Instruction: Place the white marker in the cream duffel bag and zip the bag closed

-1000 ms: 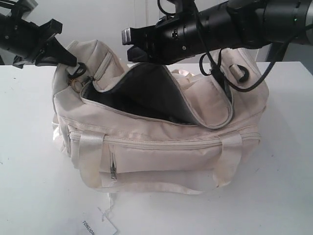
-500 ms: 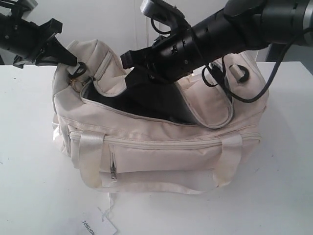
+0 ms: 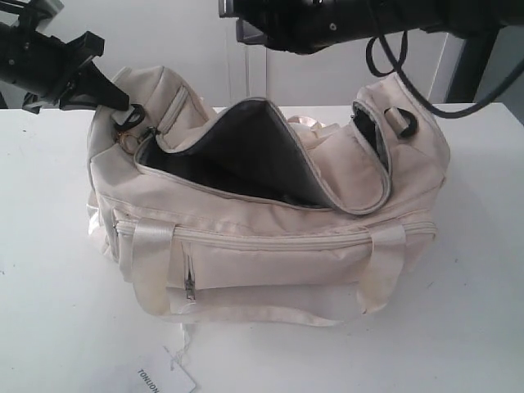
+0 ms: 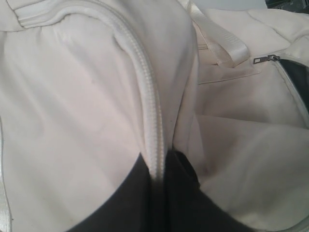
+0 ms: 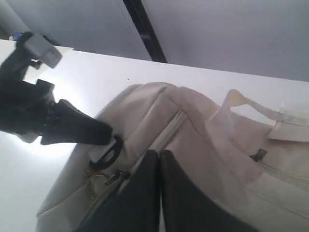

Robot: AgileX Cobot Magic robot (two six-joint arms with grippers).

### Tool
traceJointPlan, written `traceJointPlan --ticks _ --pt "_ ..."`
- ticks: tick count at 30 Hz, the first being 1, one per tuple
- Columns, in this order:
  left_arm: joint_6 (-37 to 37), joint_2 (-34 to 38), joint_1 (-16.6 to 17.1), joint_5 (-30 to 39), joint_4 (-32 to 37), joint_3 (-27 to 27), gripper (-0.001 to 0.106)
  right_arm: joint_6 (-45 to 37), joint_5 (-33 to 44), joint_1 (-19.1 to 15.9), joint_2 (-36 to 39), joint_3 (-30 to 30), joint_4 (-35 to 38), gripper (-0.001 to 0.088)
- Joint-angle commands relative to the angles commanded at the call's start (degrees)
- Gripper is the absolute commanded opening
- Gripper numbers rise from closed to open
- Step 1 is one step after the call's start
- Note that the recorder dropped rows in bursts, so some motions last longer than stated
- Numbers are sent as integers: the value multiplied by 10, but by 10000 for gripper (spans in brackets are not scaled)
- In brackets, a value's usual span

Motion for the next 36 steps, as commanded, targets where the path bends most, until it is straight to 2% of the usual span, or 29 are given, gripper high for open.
traceJointPlan --ticks 3,7,23,31,36 --pt "1 0 0 1 0 0 0 54 -14 -19 35 0 0 0" --pt "2 0 0 -10 0 0 0 52 89 -19 54 0 0 0" --pt "1 0 0 -33 -44 0 0 41 278 -19 60 0 -34 0" --pt "1 0 0 -33 -74 0 0 35 312 -3 89 0 -51 0" --pt "1 0 0 -32 -74 0 0 35 275 0 93 0 -49 0"
